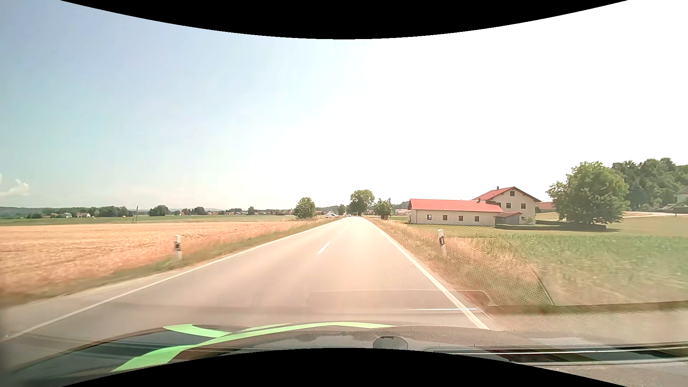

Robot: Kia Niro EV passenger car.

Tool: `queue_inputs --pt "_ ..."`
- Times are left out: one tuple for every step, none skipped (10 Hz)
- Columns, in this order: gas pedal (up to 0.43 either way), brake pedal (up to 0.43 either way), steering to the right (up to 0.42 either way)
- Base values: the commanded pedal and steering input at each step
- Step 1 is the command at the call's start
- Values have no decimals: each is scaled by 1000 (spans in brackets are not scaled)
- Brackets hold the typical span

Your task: Follow the waypoints while adhering to traffic rules and regulations

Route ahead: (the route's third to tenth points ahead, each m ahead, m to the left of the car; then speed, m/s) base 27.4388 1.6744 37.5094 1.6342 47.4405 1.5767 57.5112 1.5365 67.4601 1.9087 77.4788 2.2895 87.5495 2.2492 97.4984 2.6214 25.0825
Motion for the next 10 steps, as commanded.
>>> queue_inputs --pt "299 0 -3" --pt "311 0 -3" --pt "311 0 -4" --pt "319 0 -4" --pt "331 0 -4" --pt "299 0 -4" --pt "228 0 -3" --pt "220 0 -3" --pt "209 0 -3" --pt "209 0 -3"
